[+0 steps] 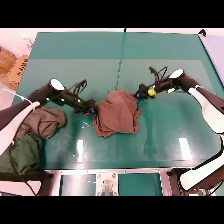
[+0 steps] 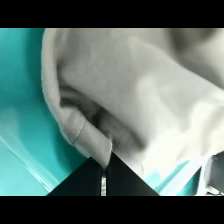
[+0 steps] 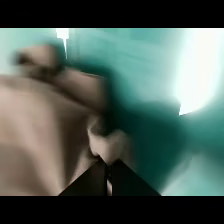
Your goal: Fold the shirts.
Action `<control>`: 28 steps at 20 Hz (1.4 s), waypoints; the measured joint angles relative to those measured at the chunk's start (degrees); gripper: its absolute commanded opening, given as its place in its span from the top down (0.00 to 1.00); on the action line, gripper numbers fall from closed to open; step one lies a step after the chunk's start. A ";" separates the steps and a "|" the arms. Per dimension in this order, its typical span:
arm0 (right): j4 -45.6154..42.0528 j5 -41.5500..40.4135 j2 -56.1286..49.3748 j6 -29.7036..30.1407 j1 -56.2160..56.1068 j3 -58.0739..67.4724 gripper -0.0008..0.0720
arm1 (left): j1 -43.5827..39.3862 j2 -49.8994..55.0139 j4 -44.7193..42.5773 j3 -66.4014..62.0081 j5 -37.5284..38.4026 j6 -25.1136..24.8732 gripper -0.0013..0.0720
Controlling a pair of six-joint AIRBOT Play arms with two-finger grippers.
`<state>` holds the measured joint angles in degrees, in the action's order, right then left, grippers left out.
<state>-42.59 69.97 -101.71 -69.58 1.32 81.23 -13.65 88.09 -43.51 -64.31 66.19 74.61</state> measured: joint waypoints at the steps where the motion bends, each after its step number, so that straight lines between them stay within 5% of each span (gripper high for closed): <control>1: 0.02 1.33 1.27 0.20 0.96 2.54 0.97 | 0.00 -1.42 -2.80 -2.19 0.85 1.44 0.95; 8: 0.39 7.69 18.38 -0.31 9.70 18.32 0.97 | 0.00 -14.88 -21.46 -23.19 7.58 10.23 0.95; 19: -1.53 1.09 51.17 -0.85 16.48 21.51 0.97 | -0.04 -29.11 -21.77 -52.00 10.78 9.31 0.95; 28: -4.66 -2.97 46.21 -0.28 16.83 20.48 0.96 | -0.07 -25.09 -20.17 -47.74 10.99 7.54 0.95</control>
<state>-47.24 67.00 -55.51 -69.87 18.15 101.71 -13.72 63.00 -63.68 -112.05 77.19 82.15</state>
